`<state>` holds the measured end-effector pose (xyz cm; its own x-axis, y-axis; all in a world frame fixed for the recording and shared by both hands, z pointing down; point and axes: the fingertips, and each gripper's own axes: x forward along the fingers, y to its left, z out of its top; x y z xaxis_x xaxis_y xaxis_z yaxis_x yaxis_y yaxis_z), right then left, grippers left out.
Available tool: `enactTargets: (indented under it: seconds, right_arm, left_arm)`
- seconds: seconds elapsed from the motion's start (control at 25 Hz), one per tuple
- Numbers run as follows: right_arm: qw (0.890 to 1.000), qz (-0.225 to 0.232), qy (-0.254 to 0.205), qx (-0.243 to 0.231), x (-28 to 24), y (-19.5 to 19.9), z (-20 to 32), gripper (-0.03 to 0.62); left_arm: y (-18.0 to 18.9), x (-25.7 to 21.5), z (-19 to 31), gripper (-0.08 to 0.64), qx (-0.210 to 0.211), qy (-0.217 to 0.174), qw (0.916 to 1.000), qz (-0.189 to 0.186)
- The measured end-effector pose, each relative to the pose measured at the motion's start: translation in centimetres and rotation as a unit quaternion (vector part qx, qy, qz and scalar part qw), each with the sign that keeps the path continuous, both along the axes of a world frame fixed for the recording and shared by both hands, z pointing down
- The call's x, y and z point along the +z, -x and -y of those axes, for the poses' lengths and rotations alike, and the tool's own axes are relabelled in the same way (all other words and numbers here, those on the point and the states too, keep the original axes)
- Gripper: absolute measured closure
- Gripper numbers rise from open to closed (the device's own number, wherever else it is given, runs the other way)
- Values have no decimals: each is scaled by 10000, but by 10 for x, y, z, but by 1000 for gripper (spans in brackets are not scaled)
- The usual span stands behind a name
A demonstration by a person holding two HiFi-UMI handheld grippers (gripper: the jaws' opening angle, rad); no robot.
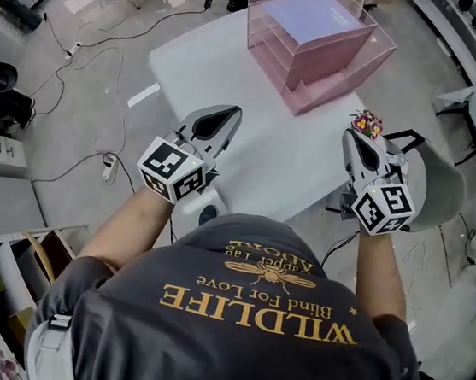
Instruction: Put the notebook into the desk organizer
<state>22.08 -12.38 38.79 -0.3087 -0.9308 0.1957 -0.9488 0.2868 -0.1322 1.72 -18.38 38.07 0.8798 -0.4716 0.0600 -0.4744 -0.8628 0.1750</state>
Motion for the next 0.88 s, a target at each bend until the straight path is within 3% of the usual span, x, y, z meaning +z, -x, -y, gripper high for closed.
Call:
enactTargets:
  seconds: [0.88]
  right_arm:
    - [10000,-53,-51,45,-3,-2,0,594]
  left_arm:
    - [-1,-2,-3,560,3,-43,10000,-50]
